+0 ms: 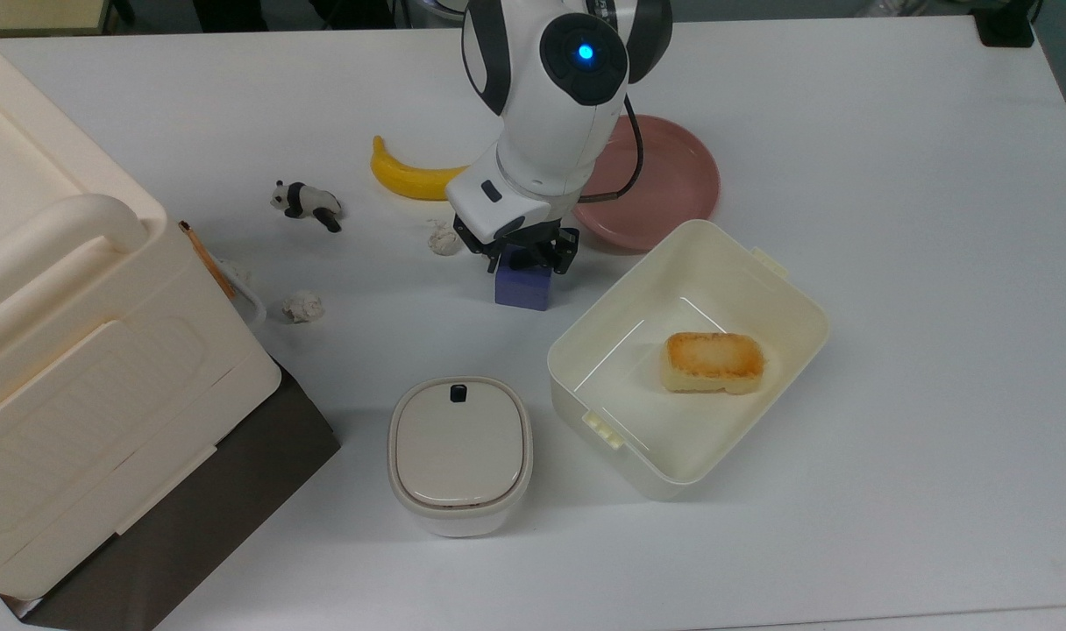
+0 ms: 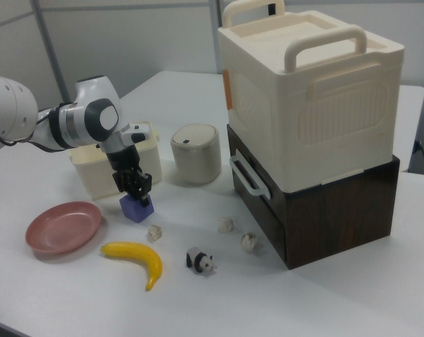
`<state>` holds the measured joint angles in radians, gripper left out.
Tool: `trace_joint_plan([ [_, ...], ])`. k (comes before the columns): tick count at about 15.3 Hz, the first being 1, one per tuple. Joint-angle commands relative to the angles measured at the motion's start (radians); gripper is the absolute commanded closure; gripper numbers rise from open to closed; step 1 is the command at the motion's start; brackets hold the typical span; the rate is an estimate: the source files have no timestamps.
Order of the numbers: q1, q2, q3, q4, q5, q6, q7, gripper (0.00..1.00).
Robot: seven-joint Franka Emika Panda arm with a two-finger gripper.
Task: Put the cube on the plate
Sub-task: 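Close the gripper on the purple cube, then lift the purple cube and carry it toward the pink plate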
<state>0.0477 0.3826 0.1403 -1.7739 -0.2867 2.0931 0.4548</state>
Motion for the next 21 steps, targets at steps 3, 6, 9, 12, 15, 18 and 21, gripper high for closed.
trace_joint_plan([
  [3,-0.011,-0.040,-0.021,-0.021,-0.019,0.002,0.025,0.00],
  [6,-0.017,-0.060,-0.021,-0.019,-0.019,-0.002,0.022,0.00],
  [9,-0.014,-0.074,-0.019,-0.010,-0.017,-0.007,0.025,0.00],
  [12,-0.006,-0.073,-0.010,0.011,-0.011,-0.025,0.031,0.00],
  [15,0.021,-0.068,0.001,0.013,-0.011,-0.021,0.054,0.00],
  [18,0.040,-0.064,0.009,0.013,-0.012,-0.018,0.084,0.00],
  [21,0.049,-0.042,0.009,0.007,-0.022,-0.013,0.102,0.00],
])
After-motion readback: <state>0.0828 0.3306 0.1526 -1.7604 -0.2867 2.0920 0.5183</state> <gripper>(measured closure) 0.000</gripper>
